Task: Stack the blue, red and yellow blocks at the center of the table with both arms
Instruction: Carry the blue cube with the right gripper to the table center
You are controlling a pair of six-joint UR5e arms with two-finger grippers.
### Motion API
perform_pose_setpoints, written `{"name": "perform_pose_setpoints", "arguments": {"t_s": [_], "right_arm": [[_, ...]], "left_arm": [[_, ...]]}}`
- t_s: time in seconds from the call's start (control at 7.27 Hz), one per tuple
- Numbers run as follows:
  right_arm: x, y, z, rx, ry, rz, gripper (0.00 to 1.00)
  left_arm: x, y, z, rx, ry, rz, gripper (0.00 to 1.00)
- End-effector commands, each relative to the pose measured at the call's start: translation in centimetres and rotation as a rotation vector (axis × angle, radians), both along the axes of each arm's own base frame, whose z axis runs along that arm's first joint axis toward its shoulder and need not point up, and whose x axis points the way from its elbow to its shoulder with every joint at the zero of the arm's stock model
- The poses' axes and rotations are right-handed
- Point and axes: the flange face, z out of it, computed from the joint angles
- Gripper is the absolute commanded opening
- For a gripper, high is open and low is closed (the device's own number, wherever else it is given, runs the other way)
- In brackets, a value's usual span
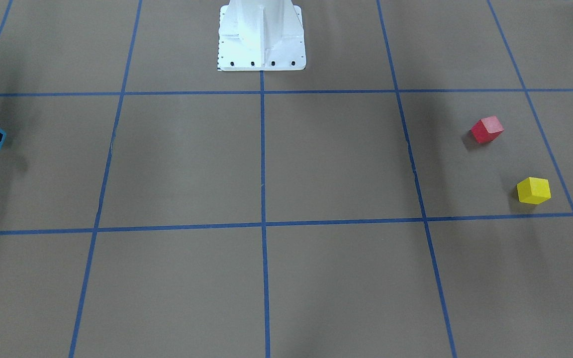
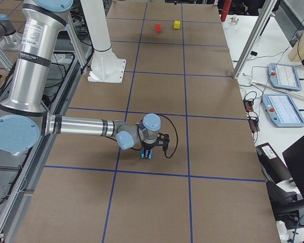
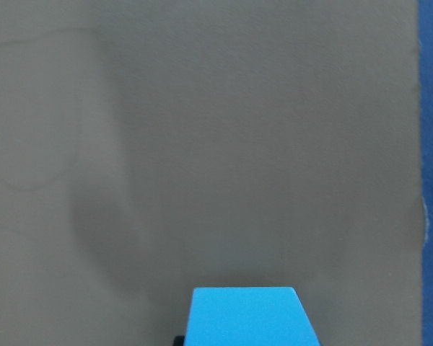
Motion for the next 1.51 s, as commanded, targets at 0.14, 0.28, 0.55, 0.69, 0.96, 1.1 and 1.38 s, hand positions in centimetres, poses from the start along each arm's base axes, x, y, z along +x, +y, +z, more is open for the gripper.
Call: {"name": "perform_pose_setpoints", "arguments": {"t_s": [0.14,0.28,0.55,0.69,0.96,1.1,1.38], "right_arm": [[-7.7,-10.6,-20.3,0.031,-0.021,-0.023,0.0],[-12.5,-12.2,-27.0,0.055,-0.027,-0.075,0.0],[-24.0,-11.2,-38.0,-0.005,-0.037,-0.027,0.0],[-29.9,-12.1,-42.5,0.009,-0.021,0.005,0.0],[-39.5,-13.0,-42.0,-0.017,-0.083,0.025,0.0],[-43.1,-13.6,-42.2,-0.05,-0.083,0.045,0.0],[-45.3,-13.7,-42.7,-0.039,-0.055,0.047,0.0]], "left_arm": [[0.1,0.0,-0.9,0.016,0.001,0.001,1.0],[0.0,0.0,-1.0,0.019,0.001,0.0,1.0],[0.0,-0.1,-1.0,0.02,0.0,0.0,1.0],[0.1,-0.2,-0.7,0.016,-0.002,0.002,1.0],[0.1,-0.2,-0.6,0.015,-0.004,0.003,1.0],[0.1,-0.1,-0.5,0.012,-0.005,0.003,1.0],[0.1,-0.2,-0.5,0.014,-0.006,0.003,1.0]]}}
